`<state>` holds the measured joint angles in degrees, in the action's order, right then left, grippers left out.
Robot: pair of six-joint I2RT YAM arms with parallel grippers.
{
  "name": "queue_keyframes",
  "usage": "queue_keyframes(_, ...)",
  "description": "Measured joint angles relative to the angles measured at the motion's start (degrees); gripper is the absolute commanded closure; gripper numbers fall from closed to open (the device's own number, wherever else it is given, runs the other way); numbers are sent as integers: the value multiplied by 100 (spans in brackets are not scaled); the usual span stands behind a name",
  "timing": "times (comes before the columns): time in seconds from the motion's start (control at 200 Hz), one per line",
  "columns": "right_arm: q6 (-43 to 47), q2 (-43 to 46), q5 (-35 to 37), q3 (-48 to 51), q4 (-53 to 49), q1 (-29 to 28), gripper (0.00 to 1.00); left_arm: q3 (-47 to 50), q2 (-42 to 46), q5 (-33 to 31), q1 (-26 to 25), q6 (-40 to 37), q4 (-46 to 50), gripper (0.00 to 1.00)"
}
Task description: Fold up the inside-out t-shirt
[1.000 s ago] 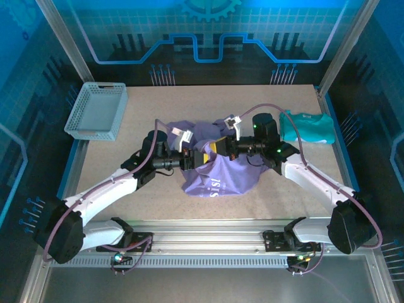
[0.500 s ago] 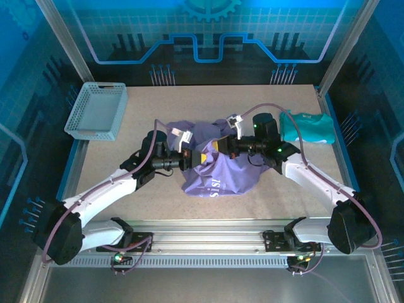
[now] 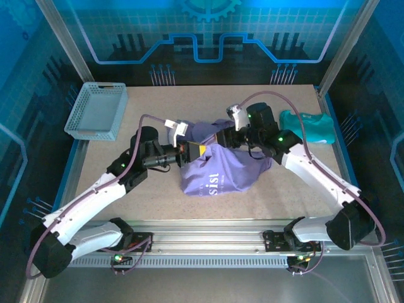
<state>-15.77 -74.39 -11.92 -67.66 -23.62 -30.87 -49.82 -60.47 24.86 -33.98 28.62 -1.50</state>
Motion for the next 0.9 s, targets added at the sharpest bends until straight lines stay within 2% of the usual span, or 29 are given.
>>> queue_keyframes(0.115, 361, 710, 79, 424, -31, -59, 55, -83, -11, -219, -28, 0, 170, 100)
queue_keyframes(0.26, 638, 1390, -308, 914, 227, -337, 57, -92, -111, -323, -33, 2, 273, 100)
queue_keyframes(0.385, 706, 1211, -643, 1047, 575, -621, 58, -92, -140, -328, -39, 2, 280, 100)
queue_keyframes(0.57, 706, 627, -800, 1045, 909, -669, 62, -94, -140, -328, -44, 2, 280, 100)
queue_keyframes(0.63, 708, 503, -811, 1038, 949, -669, 67, -94, -140, -328, -44, 2, 280, 100)
queue_keyframes(0.76, 713, 374, -898, 1021, 1069, -669, 89, -94, -140, -367, -44, 0, 282, 100)
queue_keyframes(0.9, 763, 382, -1025, 1012, 1147, -669, 100, -92, -140, -509, -48, -2, 317, 100)
